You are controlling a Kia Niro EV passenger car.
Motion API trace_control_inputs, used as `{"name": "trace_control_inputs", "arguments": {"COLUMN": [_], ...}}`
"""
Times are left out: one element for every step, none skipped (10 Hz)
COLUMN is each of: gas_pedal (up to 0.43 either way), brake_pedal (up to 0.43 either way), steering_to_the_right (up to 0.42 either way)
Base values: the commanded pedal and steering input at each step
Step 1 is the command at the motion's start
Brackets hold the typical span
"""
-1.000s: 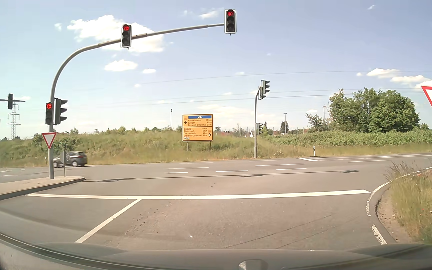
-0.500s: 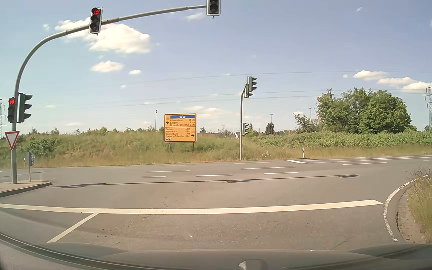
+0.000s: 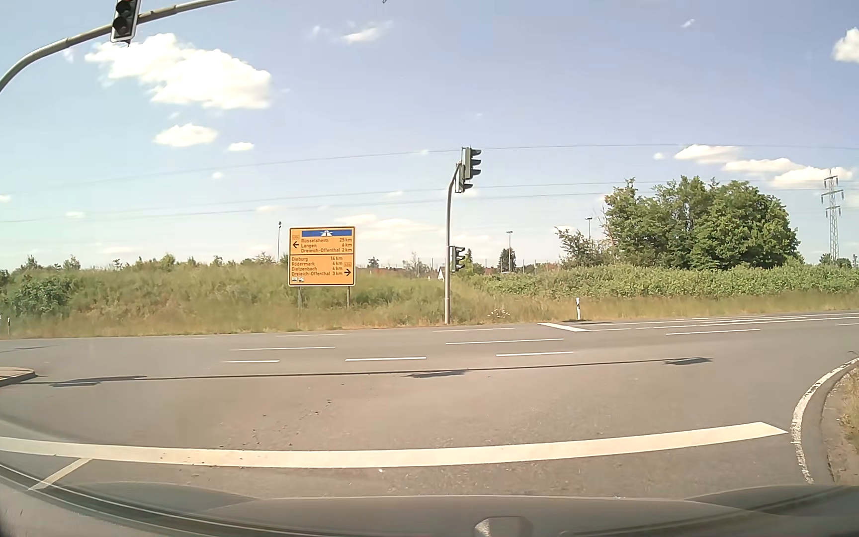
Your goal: Follow the waypoints while adhering to traffic rules and regulations
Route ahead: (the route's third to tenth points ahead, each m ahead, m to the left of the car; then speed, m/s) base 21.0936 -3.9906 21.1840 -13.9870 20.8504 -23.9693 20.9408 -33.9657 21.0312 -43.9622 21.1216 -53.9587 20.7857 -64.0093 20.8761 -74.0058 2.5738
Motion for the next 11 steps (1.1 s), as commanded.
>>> {"name": "trace_control_inputs", "arguments": {"gas_pedal": [0.000,0.000,0.000,0.000,0.000,0.000,0.000,0.000,0.000,0.000,0.000], "brake_pedal": [0.250,0.256,0.256,0.256,0.256,0.256,0.256,0.256,0.256,0.256,0.256], "steering_to_the_right": [0.162,0.159,0.159,0.159,0.158,0.158,0.158,0.158,0.158,0.156,0.152]}}
